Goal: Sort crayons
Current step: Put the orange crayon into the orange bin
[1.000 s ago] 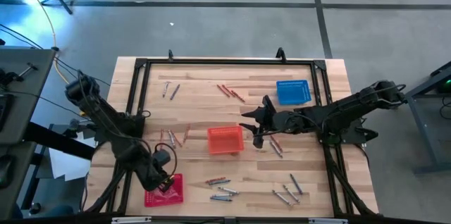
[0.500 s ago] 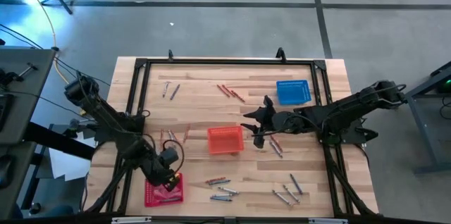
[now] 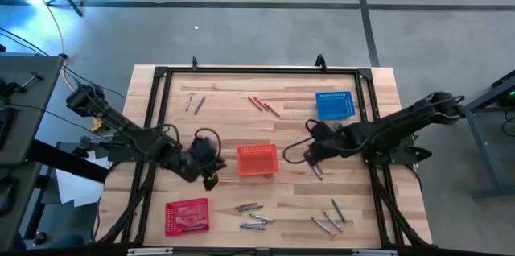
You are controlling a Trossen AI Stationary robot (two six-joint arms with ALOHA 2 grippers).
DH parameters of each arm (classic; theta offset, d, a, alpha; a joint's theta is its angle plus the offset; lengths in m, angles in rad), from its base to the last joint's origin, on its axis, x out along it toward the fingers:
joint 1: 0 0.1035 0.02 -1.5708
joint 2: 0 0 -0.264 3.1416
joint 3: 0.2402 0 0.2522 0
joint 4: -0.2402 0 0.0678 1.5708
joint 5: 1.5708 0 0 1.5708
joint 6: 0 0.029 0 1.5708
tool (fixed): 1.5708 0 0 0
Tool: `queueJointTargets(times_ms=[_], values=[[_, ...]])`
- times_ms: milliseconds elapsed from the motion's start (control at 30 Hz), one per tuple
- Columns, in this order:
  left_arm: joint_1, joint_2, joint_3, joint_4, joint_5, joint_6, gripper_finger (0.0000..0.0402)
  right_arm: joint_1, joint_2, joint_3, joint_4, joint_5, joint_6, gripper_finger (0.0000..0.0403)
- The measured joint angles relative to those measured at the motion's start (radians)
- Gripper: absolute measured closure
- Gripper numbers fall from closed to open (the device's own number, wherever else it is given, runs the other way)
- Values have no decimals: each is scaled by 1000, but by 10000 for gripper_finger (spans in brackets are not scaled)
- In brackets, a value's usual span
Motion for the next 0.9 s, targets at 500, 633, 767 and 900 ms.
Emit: queueJointTargets(times_ms=[500, 633, 767, 900], values=[[34, -12, 0, 164, -153, 340, 326, 20, 95, -93, 94, -244, 198, 245], [34, -12, 0, 159, -152, 341, 326, 20, 113, -96, 95, -281, 198, 245], [34, -12, 0, 158, -152, 341, 326, 20, 146, -96, 106, -316, 198, 245], [34, -12, 0, 155, -145, 341, 326, 25, 183, -96, 111, -343, 198, 245]])
